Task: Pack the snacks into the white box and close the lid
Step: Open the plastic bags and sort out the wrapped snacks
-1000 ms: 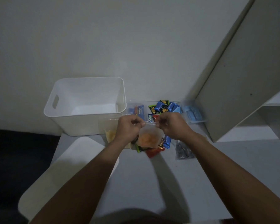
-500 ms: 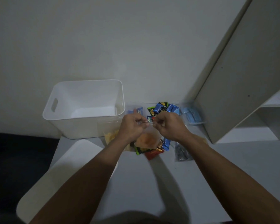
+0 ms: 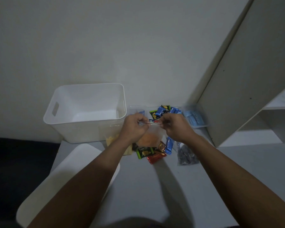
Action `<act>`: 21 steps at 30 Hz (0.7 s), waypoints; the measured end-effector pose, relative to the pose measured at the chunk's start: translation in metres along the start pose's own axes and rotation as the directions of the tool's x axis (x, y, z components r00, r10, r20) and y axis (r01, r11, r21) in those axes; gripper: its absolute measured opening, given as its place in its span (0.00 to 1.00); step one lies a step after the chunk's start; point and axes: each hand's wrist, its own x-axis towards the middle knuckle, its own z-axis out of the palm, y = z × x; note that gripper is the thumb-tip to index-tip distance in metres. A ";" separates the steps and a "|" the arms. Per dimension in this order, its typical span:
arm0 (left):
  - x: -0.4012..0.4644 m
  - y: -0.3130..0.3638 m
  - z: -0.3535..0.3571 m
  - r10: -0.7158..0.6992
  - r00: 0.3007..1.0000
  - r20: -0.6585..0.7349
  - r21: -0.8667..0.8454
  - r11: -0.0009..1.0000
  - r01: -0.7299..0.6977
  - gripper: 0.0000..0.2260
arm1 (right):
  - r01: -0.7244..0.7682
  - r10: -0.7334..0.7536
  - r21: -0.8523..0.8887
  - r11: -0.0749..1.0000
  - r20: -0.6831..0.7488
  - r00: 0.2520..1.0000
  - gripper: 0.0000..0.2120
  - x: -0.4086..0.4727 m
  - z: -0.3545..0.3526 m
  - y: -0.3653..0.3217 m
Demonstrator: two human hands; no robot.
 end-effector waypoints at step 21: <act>0.004 0.002 -0.005 -0.025 0.999 0.030 -0.019 0.999 0.025 0.06 | -0.054 0.055 0.044 0.998 -0.021 0.998 0.07 0.001 -0.010 0.000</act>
